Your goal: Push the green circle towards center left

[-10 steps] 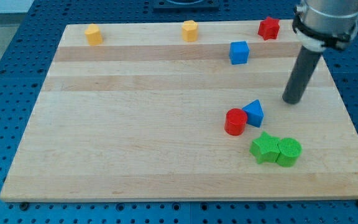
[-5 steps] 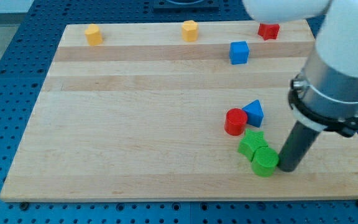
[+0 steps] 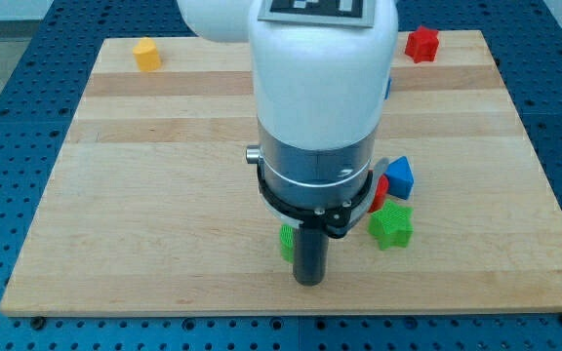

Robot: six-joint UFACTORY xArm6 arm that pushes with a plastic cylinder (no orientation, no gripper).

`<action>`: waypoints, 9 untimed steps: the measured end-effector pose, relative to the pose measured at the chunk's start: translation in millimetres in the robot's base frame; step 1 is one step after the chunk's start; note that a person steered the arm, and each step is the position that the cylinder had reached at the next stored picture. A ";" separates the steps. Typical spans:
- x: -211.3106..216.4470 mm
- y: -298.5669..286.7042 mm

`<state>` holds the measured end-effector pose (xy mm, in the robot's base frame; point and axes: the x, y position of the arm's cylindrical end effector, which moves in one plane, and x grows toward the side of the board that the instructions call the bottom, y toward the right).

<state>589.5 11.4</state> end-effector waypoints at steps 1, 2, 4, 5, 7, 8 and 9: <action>-17.5 -0.2; -40.6 -1.7; -78.6 -21.4; -93.9 -32.9; -106.2 -71.1; -119.8 -86.1; -128.5 -107.6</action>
<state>461.0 -96.2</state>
